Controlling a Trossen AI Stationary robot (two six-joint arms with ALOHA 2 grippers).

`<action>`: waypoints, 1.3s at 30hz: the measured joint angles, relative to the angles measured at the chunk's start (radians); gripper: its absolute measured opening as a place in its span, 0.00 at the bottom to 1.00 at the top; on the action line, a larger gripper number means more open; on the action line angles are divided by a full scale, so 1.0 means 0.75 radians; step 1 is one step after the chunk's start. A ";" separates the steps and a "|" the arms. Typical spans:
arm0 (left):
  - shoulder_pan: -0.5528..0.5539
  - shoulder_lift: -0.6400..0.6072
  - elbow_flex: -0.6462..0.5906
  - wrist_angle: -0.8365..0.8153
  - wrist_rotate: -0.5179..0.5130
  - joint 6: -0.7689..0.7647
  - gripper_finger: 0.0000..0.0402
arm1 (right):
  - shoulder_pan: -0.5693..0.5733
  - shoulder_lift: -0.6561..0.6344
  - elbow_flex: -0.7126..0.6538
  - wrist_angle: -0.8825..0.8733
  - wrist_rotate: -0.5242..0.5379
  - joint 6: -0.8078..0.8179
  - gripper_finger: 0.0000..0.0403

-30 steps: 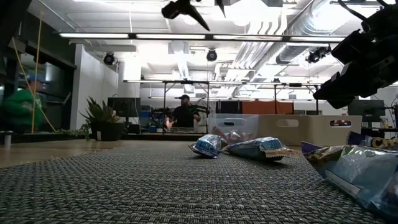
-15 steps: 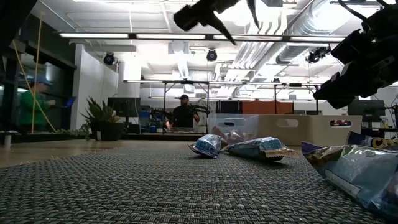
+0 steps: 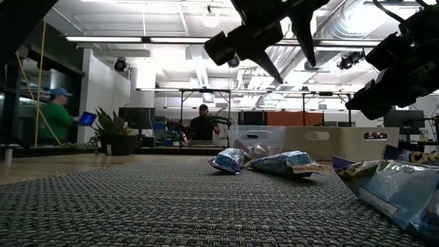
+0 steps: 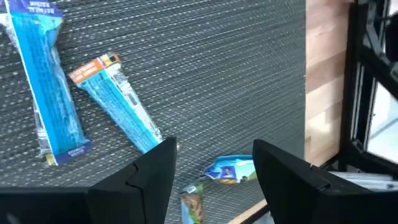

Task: Pick and place Granola Bars by type
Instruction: Put the orange granola bar into the gray bin

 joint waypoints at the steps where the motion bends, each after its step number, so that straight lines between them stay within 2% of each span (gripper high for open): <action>1: 0.000 0.004 0.001 -0.009 -0.006 -0.017 0.52 | 0.000 0.000 0.000 0.000 0.000 0.000 0.00; 7: -0.005 0.011 -0.001 -0.062 -0.031 -0.074 0.52 | 0.000 0.000 0.000 -0.001 0.000 0.000 0.00; 16: -0.035 0.011 -0.001 -0.057 -0.141 -0.129 0.52 | 0.000 0.000 0.000 -0.001 0.000 0.000 0.00; 26: -0.052 0.065 0.004 0.028 -0.145 -0.154 0.52 | 0.000 0.000 0.000 -0.001 0.000 0.000 0.00; 39: -0.051 0.150 -0.004 0.006 -0.068 -0.164 0.52 | 0.000 0.000 0.000 -0.001 0.000 0.000 0.00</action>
